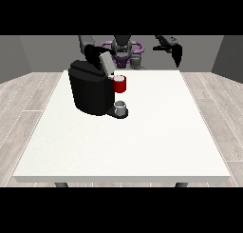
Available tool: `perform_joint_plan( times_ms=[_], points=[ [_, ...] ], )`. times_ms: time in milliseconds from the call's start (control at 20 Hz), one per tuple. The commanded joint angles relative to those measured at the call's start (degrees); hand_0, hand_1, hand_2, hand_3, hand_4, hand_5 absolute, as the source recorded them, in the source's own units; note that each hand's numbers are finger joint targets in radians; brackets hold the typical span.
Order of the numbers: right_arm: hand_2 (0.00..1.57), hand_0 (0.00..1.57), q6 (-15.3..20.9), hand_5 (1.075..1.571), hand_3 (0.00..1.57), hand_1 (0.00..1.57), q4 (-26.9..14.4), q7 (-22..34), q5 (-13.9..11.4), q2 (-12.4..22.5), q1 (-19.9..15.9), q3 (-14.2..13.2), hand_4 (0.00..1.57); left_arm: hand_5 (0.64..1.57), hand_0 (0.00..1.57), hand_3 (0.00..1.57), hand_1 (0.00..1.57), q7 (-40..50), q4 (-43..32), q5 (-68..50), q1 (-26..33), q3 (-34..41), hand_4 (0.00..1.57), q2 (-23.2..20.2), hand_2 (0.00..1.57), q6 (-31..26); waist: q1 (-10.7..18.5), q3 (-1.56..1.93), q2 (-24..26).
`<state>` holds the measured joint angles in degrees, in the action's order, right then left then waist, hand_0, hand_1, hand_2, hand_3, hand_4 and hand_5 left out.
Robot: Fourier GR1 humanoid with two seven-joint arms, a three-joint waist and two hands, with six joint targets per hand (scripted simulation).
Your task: Insert the coffee pod into the coffee machine and close the lid
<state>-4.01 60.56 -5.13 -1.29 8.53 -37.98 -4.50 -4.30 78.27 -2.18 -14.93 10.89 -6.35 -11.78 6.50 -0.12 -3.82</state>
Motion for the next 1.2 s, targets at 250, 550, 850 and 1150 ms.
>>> perform_joint_plan(
  times_ms=[250,550,850,1150],
  points=[
    [0.00,0.00,-0.78,1.571,0.00,0.00,-1.50,2.48,-2.20,-2.16,-1.46,2.73,0.21,1.571,0.00,0.00,0.00,-1.66,-2.56,0.16,1.50,0.80,0.15,-2.23,0.00,0.37,-0.37,0.12,1.49],
    [0.00,0.00,1.14,1.571,0.00,0.00,-2.99,1.65,-5.37,-1.61,-7.78,2.64,0.12,1.571,0.00,0.00,0.00,-2.17,-3.21,-1.03,-2.18,0.53,0.15,-2.07,0.00,0.41,0.55,0.12,-1.70],
    [0.00,0.00,5.40,1.571,0.00,0.00,-5.91,-1.04,-7.83,-3.13,-10.17,2.11,0.12,1.571,0.00,0.00,0.00,-2.24,1.47,-1.23,-2.56,-2.61,0.18,-0.29,0.00,-0.38,3.49,0.13,-2.53],
    [0.00,0.00,-0.09,1.571,0.00,0.00,-1.74,0.04,-5.05,-6.44,-6.76,4.54,0.13,1.571,0.00,0.00,0.00,-8.43,-0.53,0.83,5.35,-4.56,0.25,2.61,0.00,0.66,0.61,0.12,3.62]
  ],
)
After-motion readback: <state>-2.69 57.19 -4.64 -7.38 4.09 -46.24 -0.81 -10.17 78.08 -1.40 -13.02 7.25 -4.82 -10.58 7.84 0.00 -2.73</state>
